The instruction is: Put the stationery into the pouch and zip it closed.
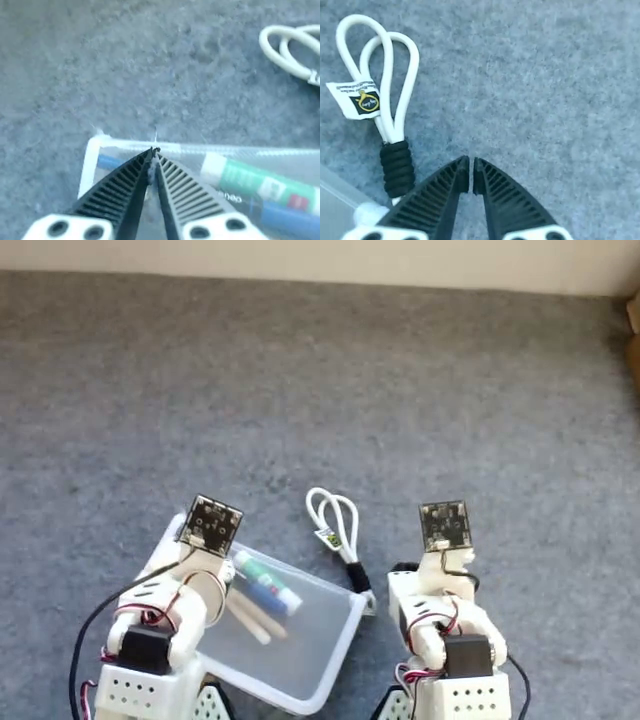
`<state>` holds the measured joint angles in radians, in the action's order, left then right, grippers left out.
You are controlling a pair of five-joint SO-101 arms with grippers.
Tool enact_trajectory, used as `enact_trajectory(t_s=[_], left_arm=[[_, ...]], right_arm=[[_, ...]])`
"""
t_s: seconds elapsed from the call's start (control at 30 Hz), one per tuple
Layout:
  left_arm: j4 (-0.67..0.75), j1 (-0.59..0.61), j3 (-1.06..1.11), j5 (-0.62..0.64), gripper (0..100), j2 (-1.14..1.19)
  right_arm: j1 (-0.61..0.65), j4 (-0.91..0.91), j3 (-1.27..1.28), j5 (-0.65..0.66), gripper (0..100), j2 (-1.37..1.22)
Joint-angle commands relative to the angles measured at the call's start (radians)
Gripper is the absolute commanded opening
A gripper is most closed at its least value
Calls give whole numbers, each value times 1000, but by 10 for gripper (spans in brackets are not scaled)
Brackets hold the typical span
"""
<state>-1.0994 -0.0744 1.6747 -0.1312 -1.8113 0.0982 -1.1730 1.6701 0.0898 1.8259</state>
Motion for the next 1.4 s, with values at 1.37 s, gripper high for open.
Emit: enact_trajectory(t_s=[1.37], left_arm=[[-227,-13,21,6,7,-8]], right_arm=[[2,-76,122,-6,15,10]])
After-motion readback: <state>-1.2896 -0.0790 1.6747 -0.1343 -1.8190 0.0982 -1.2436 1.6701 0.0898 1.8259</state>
